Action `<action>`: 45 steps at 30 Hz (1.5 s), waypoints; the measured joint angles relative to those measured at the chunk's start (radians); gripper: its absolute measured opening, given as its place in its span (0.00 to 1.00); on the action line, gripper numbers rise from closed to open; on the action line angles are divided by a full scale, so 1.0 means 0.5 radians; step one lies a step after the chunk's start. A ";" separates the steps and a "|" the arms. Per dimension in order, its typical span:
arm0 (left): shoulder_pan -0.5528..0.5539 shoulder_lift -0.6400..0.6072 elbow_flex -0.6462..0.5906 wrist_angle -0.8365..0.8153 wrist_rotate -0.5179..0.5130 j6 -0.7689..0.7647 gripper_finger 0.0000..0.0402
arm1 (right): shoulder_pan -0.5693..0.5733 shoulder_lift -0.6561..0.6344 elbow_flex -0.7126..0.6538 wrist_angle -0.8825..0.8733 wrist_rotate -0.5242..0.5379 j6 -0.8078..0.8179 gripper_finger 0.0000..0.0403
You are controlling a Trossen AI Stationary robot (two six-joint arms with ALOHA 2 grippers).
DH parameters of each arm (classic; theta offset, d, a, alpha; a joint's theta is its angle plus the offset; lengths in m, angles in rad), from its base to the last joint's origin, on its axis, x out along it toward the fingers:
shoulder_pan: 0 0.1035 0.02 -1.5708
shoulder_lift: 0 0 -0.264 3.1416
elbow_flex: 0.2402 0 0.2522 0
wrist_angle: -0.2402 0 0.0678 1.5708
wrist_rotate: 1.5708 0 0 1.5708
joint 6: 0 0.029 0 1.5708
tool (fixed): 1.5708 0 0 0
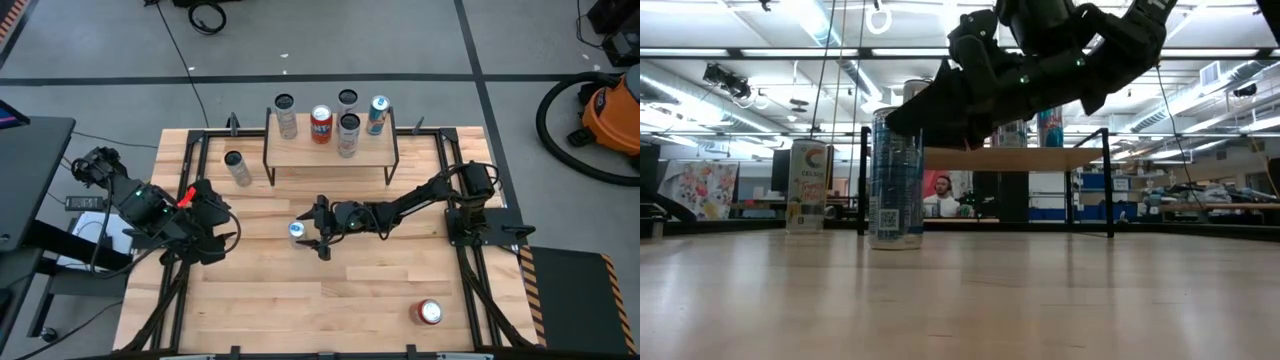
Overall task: Place canned beverage on shelf
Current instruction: Put the blue soda can on the shelf aligned with the other blue soda can
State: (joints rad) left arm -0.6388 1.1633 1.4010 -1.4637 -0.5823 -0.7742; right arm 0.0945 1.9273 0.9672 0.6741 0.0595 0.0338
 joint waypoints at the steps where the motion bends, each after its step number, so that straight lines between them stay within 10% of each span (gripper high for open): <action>1: -0.001 0.000 0.000 0.000 0.000 0.001 0.79 | -0.002 0.006 -0.001 0.003 -0.026 -0.001 0.83; 16: -0.001 0.001 -0.001 0.004 0.000 0.005 0.79 | -0.015 0.128 0.034 0.120 0.000 0.000 0.82; 27: 0.000 0.000 -0.001 0.001 -0.001 0.004 0.79 | -0.025 0.142 0.107 0.077 0.019 0.092 0.59; 45: 0.000 0.001 -0.001 0.000 0.000 -0.002 0.79 | 0.089 0.142 0.408 -0.292 0.921 0.254 0.59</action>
State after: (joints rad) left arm -0.6389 1.1637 1.4006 -1.4635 -0.5825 -0.7753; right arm 0.1391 1.9984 1.1710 0.5281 0.5202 0.1607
